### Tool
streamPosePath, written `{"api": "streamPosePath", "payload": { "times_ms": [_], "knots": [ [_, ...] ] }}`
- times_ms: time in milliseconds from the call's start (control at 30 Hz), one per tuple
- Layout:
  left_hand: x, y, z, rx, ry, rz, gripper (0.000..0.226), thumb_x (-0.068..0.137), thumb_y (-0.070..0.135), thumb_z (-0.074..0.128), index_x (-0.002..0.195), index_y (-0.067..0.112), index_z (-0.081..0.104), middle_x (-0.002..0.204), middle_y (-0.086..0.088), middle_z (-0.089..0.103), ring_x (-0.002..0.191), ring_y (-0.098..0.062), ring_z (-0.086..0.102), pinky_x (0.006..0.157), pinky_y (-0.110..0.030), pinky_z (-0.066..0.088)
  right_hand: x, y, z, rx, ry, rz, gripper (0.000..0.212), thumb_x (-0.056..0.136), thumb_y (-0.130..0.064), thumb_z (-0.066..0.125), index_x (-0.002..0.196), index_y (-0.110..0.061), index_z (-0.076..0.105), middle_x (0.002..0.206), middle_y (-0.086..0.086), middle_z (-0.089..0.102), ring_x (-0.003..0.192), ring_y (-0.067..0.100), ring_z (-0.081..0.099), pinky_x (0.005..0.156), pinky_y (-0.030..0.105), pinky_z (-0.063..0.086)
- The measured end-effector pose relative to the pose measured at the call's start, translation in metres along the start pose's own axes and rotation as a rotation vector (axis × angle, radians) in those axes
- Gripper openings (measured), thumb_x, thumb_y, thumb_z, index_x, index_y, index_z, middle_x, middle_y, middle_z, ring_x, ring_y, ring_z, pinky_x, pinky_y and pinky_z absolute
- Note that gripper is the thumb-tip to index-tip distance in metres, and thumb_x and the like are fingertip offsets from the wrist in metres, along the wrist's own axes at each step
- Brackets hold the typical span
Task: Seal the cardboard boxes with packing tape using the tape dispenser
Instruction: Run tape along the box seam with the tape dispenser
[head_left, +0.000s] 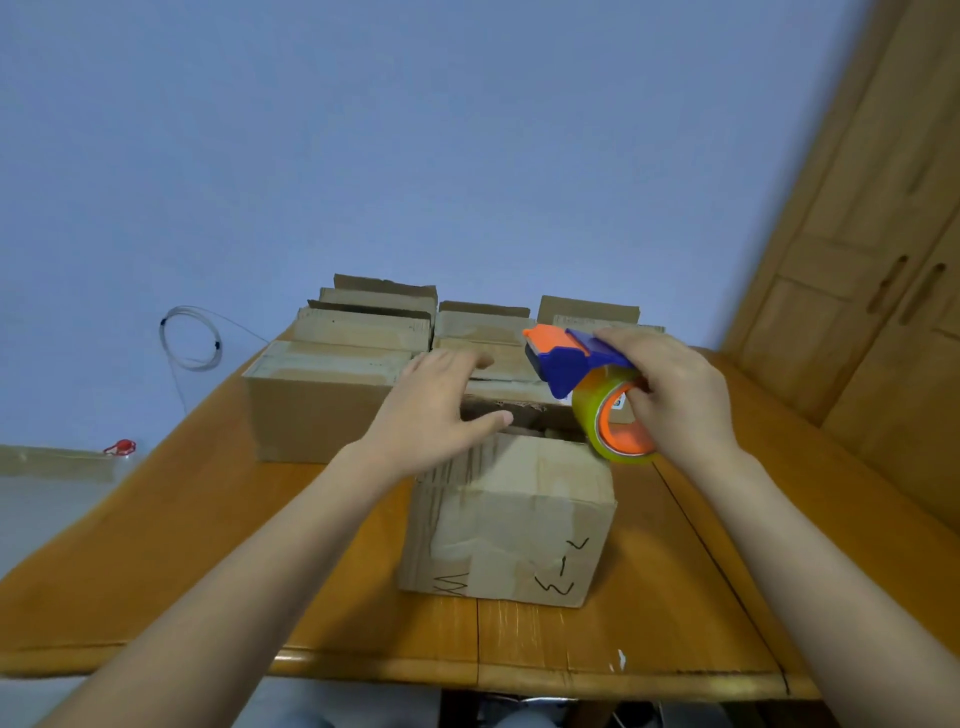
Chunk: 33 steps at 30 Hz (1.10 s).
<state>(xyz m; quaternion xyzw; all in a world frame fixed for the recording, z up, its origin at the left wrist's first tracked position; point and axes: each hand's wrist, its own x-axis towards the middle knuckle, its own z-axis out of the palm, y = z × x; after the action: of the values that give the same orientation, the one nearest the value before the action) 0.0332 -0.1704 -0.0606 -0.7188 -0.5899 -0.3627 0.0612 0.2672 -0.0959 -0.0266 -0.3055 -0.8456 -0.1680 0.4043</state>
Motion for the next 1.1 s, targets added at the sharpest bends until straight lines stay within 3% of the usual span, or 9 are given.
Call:
{"api": "streamPosePath", "payload": {
  "times_ms": [67, 167, 300, 433, 667, 867, 1100],
  "knots": [
    [0.002, 0.002, -0.001, -0.007, 0.090, 0.052, 0.057, 0.087, 0.042, 0.065, 0.135, 0.017, 0.047, 0.135, 0.002, 0.053, 0.126, -0.014, 0.044, 0.102, -0.031, 0.032, 0.003, -0.003, -0.001, 0.001, -0.002, -0.008, 0.051, 0.070, 0.003, 0.071, 0.119, -0.005, 0.063, 0.110, 0.014, 0.069, 0.099, 0.036, 0.065, 0.077, 0.040, 0.050],
    [0.007, 0.005, -0.001, -0.034, 0.218, 0.158, 0.057, 0.084, 0.045, 0.064, 0.131, 0.016, 0.052, 0.129, 0.000, 0.058, 0.121, -0.013, 0.048, 0.097, -0.028, 0.033, 0.008, -0.007, -0.006, 0.009, -0.011, 0.006, 0.052, 0.069, 0.003, 0.076, 0.120, -0.005, 0.063, 0.109, 0.016, 0.069, 0.098, 0.038, 0.065, 0.075, 0.042, 0.051],
    [0.016, 0.009, -0.002, 0.003, 0.344, 0.331, 0.040, 0.084, 0.045, 0.059, 0.106, 0.012, 0.065, 0.109, 0.000, 0.068, 0.107, -0.012, 0.055, 0.090, -0.027, 0.036, 0.013, -0.010, -0.008, 0.016, -0.031, 0.029, 0.054, 0.071, 0.005, 0.075, 0.122, -0.007, 0.062, 0.111, 0.015, 0.068, 0.101, 0.036, 0.064, 0.076, 0.040, 0.050],
    [0.025, 0.011, -0.001, 0.069, 0.460, 0.407, 0.027, 0.085, 0.038, 0.063, 0.090, 0.012, 0.068, 0.096, 0.001, 0.069, 0.095, -0.016, 0.057, 0.085, -0.031, 0.037, 0.019, -0.006, -0.011, 0.034, -0.039, 0.095, 0.050, 0.079, 0.001, 0.062, 0.127, -0.013, 0.060, 0.117, 0.010, 0.066, 0.108, 0.031, 0.060, 0.079, 0.031, 0.043],
    [0.047, 0.009, -0.005, 0.267, 0.625, 0.507, 0.019, 0.086, 0.027, 0.064, 0.076, 0.013, 0.071, 0.081, 0.001, 0.070, 0.083, -0.020, 0.060, 0.092, -0.040, 0.036, 0.030, -0.002, -0.016, 0.047, -0.077, 0.143, 0.051, 0.084, -0.001, 0.064, 0.131, -0.017, 0.056, 0.124, 0.008, 0.063, 0.113, 0.028, 0.057, 0.084, 0.032, 0.045],
    [0.056, 0.002, -0.018, 0.255, 0.570, 0.654, 0.021, 0.088, 0.028, 0.064, 0.075, 0.015, 0.073, 0.078, 0.005, 0.071, 0.084, -0.014, 0.052, 0.095, -0.042, 0.034, 0.035, 0.003, -0.020, 0.041, -0.092, 0.089, 0.049, 0.083, 0.000, 0.064, 0.129, -0.015, 0.058, 0.122, 0.008, 0.065, 0.113, 0.030, 0.058, 0.087, 0.040, 0.050],
    [0.060, 0.000, -0.027, 0.213, 0.546, 0.582, 0.023, 0.087, 0.034, 0.062, 0.075, 0.021, 0.077, 0.073, 0.011, 0.071, 0.081, -0.010, 0.050, 0.093, -0.038, 0.031, 0.032, 0.006, -0.020, 0.027, -0.107, 0.077, 0.051, 0.083, -0.003, 0.067, 0.131, -0.014, 0.056, 0.122, 0.009, 0.065, 0.110, 0.030, 0.060, 0.082, 0.037, 0.050]
  ]
}}
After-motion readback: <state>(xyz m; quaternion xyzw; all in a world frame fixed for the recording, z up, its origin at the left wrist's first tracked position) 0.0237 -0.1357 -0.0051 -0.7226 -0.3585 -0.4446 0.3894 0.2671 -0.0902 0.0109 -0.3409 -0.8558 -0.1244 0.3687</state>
